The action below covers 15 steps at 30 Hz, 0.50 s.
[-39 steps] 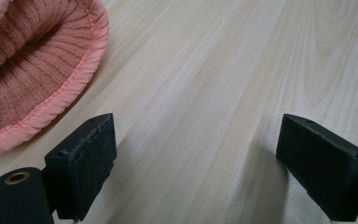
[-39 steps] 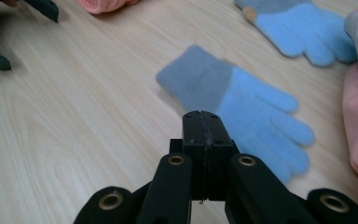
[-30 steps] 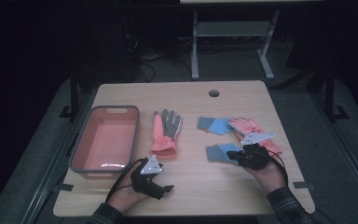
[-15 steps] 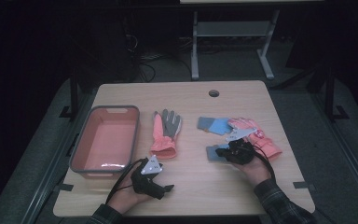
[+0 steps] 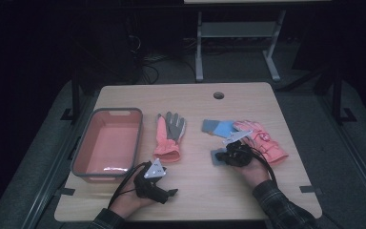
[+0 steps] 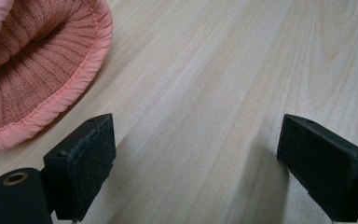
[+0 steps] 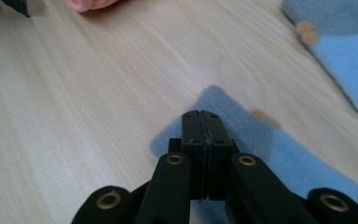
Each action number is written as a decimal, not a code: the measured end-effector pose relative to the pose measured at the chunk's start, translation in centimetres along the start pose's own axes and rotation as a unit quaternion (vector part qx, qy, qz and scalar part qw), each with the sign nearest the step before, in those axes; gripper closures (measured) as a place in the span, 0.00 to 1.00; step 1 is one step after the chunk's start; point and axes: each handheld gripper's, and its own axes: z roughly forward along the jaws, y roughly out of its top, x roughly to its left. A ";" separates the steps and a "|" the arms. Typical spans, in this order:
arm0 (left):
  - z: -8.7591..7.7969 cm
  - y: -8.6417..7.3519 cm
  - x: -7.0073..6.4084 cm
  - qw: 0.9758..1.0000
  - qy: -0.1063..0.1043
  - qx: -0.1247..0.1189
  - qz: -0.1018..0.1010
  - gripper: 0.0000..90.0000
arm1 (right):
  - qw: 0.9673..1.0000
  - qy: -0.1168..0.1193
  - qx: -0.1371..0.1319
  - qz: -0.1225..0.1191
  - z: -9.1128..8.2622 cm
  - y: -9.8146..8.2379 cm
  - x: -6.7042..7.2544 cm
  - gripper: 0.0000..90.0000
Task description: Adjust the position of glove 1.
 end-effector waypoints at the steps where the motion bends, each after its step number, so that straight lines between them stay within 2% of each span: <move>1: 0.0 0.0 0.0 1.000 0.000 0.000 0.000 0.12 | 1.000 0.002 0.000 -0.001 0.0 -0.1 0.0 0.99; 15: 0.0 0.0 0.0 1.000 0.000 0.000 0.000 0.12 | 0.999 0.031 0.017 -0.014 -1.5 -1.5 1.8 0.99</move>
